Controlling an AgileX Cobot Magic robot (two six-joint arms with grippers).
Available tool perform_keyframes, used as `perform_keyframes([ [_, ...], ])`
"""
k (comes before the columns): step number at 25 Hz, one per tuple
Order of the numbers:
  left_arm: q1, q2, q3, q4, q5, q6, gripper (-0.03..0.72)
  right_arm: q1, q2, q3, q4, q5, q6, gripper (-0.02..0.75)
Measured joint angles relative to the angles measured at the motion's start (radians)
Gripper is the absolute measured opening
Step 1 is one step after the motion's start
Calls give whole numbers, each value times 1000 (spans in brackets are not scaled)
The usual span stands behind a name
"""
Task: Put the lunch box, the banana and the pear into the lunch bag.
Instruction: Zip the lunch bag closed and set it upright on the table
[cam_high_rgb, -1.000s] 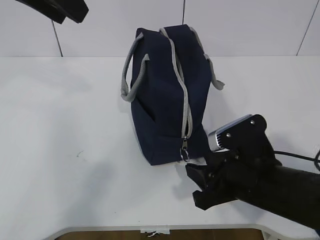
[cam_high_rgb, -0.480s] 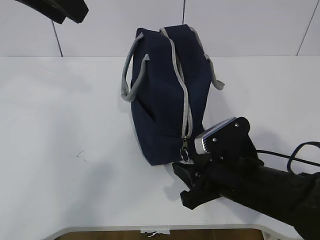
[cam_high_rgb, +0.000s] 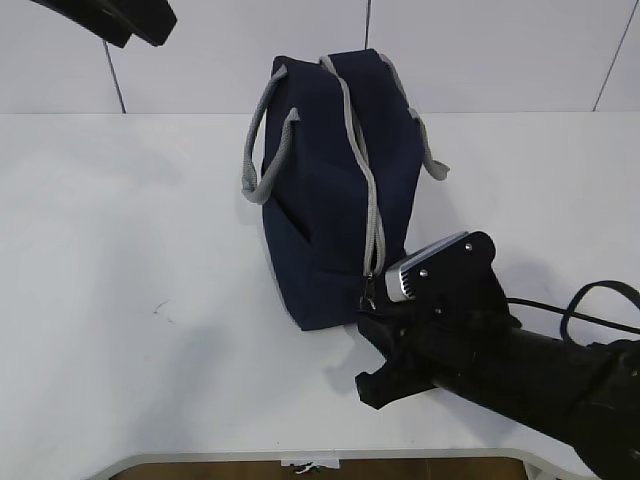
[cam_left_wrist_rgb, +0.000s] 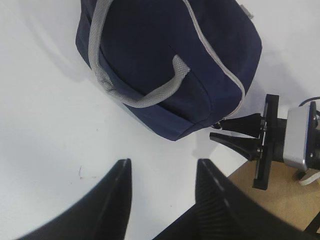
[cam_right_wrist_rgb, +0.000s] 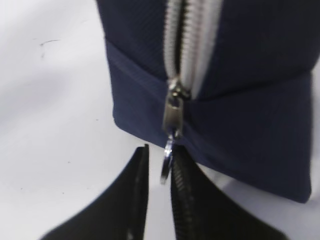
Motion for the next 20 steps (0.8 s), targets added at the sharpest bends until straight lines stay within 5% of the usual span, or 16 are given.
perform_keyframes([
  [5, 0, 0, 0, 0, 0, 0, 322, 0, 2, 0, 18, -1, 0, 1],
  [20, 0, 0, 0, 0, 0, 0, 313, 0, -246, 0, 18, 280, 8, 1],
])
